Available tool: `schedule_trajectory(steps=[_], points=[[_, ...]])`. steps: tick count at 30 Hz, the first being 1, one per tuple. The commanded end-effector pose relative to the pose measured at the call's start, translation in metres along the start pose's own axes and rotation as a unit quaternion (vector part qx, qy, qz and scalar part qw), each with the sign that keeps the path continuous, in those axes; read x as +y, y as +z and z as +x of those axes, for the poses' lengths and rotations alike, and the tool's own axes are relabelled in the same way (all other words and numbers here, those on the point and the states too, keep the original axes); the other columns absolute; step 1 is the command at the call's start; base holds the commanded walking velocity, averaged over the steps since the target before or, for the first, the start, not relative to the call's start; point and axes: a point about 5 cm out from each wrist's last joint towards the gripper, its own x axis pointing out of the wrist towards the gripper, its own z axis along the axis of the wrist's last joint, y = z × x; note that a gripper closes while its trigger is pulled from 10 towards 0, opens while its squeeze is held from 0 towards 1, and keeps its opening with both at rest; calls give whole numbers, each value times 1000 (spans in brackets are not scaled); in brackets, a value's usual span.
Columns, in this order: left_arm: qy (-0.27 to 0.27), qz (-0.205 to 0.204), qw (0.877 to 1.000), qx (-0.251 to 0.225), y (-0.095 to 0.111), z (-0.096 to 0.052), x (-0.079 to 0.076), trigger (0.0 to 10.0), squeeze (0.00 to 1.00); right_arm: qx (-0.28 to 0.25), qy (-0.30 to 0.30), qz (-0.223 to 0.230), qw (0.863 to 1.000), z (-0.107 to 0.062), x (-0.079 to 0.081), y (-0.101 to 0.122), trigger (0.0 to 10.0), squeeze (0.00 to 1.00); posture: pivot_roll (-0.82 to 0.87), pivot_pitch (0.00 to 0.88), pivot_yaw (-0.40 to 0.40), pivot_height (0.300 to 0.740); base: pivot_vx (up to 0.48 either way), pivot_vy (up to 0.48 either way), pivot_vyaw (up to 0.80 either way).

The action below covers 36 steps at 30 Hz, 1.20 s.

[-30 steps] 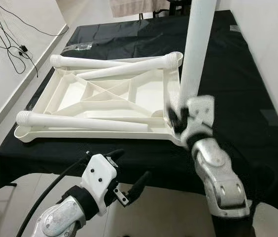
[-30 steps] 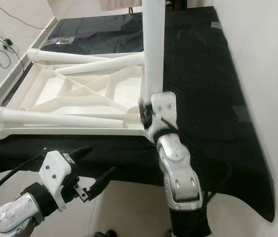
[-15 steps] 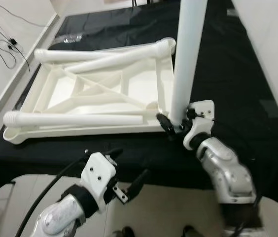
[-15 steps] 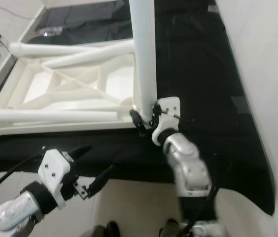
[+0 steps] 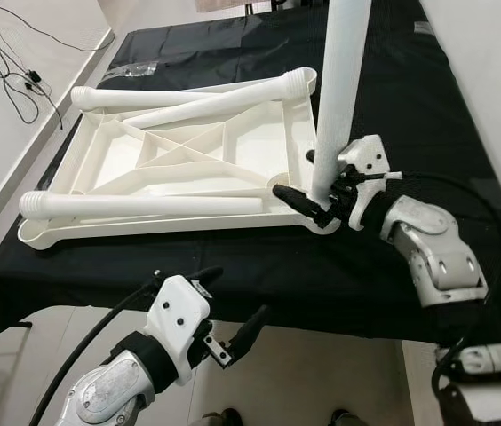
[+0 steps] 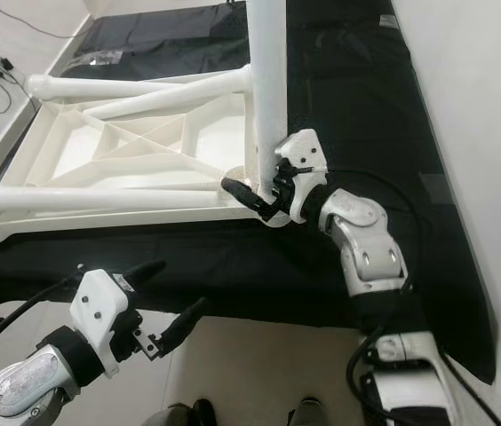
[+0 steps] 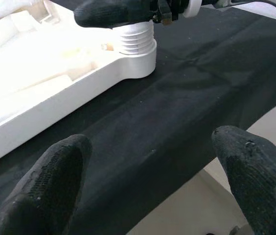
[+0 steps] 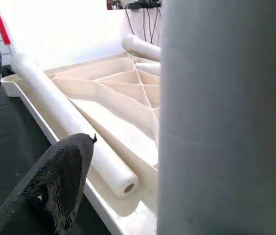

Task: Building children table

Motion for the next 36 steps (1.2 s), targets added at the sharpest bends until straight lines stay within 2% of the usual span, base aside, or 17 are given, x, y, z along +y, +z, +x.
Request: schedule_trajectory(steps=[1, 5, 6, 8, 9, 18, 23, 24, 25, 26, 27, 28, 29, 30, 31, 33, 36], points=[[-1, -4, 1000, 6, -3, -1, -2, 10000, 0, -8, 46, 3, 999, 8, 4, 2, 10000, 0, 24, 247, 129, 740, 0, 0, 0], [-2, -5, 1000, 5, -4, 0, -3, 10000, 0, -9, 80, 4, 997, 18, -4, 5, 10000, 0, 21, 242, 125, 740, 0, 0, 0], [-2, -5, 1000, 5, -4, 1, -3, 10000, 0, -7, 86, 2, 996, 21, -7, 5, 2078, 0, 26, 238, 118, 740, 0, 0, 0], [-2, -4, 1000, 5, -4, 1, -3, 10000, 0, -6, 90, 2, 996, 22, -9, 5, 2078, 0, 26, 238, 118, 740, 0, 0, 0], [-1, -4, 1000, 4, -4, 0, -4, 10000, 0, -4, 94, 4, 996, 24, -11, 5, 0, 0, 27, 237, 116, 740, 0, 0, 0], [2, -5, 1000, 4, -4, 0, -4, 10000, 0, 11, 127, 14, 992, 28, -16, 2, 0, 0, 27, 237, 113, 740, 0, 0, 0], [2, -7, 1000, 4, -4, 0, -5, 10000, 0, 70, 109, 8, 991, 16, -12, -22, 0, 0, 17, 246, 97, 740, 0, 0, 0], [3, -8, 1000, 5, -4, -2, -5, 10000, 0, 115, 1, 36, 993, 14, -1, -44, 0, 0, 15, 255, 76, 740, 0, 0, 0], [3, -8, 1000, 6, -5, -3, -5, 10000, 0, 150, -82, 50, 984, 9, 6, -59, 0, 0, 15, 255, 76, 740, 0, 0, 0], [3, -8, 1000, 6, -5, -3, -5, 10000, 0, 150, -82, 50, 984, 9, 6, -59, 0, 0, 15, 255, 76, 740, 0, 0, 0], [3, -8, 1000, 6, -5, -3, -5, 10000, 0, 174, -139, 56, 973, 3, 11, -68, 0, 0, 15, 255, 76, 740, 0, 0, 0], [9, -13, 1000, 7, -5, -5, -4, 10000, 0, 198, -204, 84, 955, -11, 54, -82, 0, 0, 41, 267, 92, 740, 0, 0, 0], [13, -17, 1000, 8, -5, -6, -2, 10000, 0, 206, -247, 107, 941, -26, 79, -84, 0, 0, 31, 273, 96, 740, 0, 0, 0], [13, -17, 1000, 8, -5, -6, -2, 10000, 0, 206, -247, 107, 941, -26, 79, -84, 0, 0, 31, 273, 96, 740, 0, 0, 0], [14, -18, 1000, 8, -5, -6, -2, 10000, 0, 208, -278, 125, 929, -36, 95, -82, 0, 0, -5, 262, 110, 740, 0, 0, 0], [14, -19, 1000, 8, -5, -6, -2, 10000, 0, 208, -294, 134, 923, -42, 102, -80, 0, 0, -5, 262, 110, 740, 0, 0, 0], [8, -19, 1000, 7, -7, -3, -2, 10000, 0, 187, -271, 107, 938, -30, 98, -74, 0, 0, -8, 244, 99, 740, 0, 0, 0]])
